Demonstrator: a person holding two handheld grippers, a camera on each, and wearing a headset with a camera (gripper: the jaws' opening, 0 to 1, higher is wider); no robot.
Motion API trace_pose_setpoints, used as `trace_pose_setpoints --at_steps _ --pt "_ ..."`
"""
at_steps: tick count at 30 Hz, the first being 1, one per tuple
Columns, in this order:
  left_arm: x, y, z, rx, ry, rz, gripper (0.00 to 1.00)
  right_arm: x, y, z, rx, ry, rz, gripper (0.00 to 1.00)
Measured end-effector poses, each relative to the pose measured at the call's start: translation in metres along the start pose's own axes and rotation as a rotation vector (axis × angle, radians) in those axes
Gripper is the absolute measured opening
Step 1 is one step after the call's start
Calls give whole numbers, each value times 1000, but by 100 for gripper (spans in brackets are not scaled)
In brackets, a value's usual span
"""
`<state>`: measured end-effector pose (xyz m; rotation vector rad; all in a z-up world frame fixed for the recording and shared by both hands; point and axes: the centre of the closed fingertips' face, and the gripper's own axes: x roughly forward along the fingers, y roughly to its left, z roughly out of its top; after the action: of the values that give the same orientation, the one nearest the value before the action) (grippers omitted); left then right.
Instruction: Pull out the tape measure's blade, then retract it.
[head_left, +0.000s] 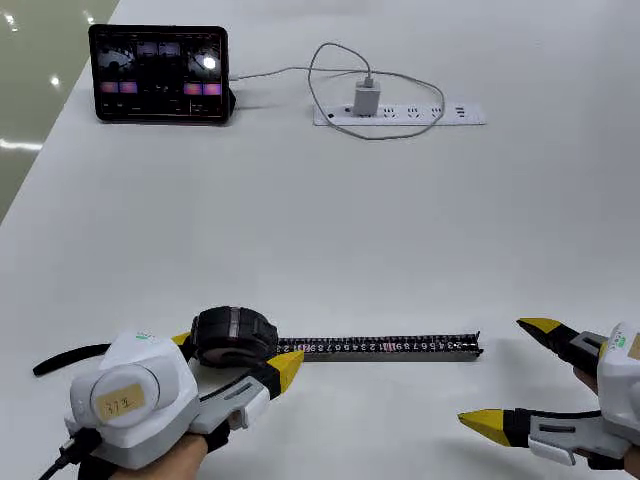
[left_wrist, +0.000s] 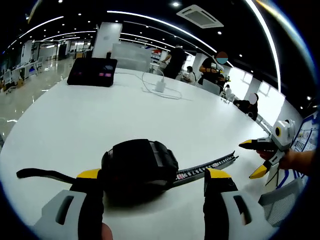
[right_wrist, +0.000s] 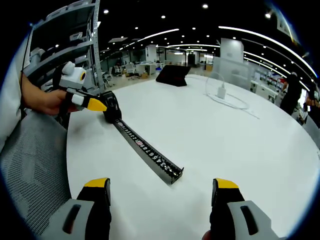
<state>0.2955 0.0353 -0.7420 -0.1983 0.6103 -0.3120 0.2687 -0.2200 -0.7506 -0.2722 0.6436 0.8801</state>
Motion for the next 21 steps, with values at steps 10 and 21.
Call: trace_pose_setpoints --at_steps 10,21 --pt "3 8 2 -26 -21 72 73 2 0 0 -3 2 3 82" --pt "5 14 3 -48 -21 112 67 1 -1 0 -10 3 1 81"
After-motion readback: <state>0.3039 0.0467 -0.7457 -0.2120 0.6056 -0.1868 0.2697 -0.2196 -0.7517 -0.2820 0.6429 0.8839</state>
